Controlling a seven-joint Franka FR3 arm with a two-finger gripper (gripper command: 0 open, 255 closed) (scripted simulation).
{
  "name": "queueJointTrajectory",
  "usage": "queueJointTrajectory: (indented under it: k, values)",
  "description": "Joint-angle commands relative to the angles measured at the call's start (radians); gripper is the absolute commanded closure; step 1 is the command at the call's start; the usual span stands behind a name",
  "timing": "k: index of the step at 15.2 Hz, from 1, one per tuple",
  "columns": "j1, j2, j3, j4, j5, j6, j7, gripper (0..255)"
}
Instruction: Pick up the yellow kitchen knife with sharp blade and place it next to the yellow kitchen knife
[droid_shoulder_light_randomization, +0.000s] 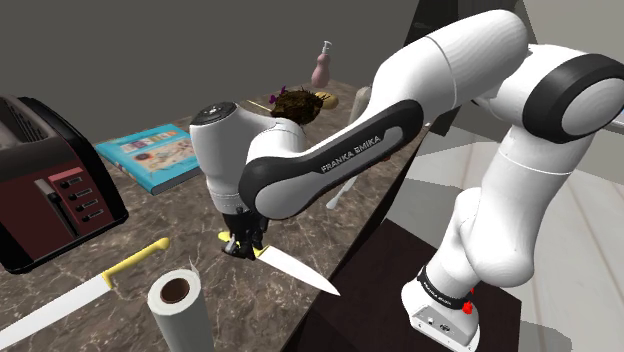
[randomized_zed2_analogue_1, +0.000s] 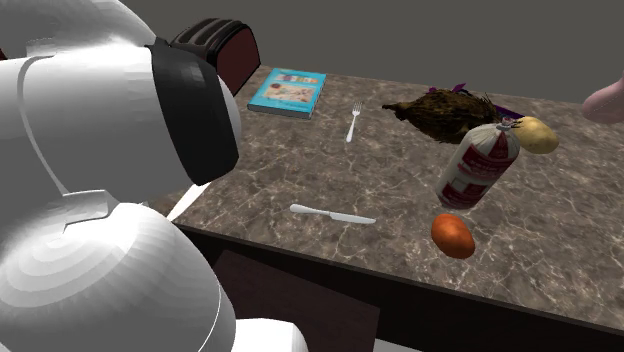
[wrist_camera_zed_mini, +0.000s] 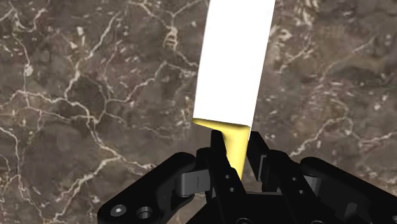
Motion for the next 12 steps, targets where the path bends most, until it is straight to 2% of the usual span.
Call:
queueJointTrajectory:
  k: [1,8,9,12]
  values:
    - [0.001,0.011,0.000,-0.009,-0.005,0.019,0.004,255]
    - [0.001,0.011,0.000,-0.009,-0.005,0.019,0.004,255]
    - [0.001,0.011,-0.001,-0.009,-0.005,0.019,0.004,0]
    - [0.001,0.011,-0.001,-0.009,-0.005,0.019,0.004,0]
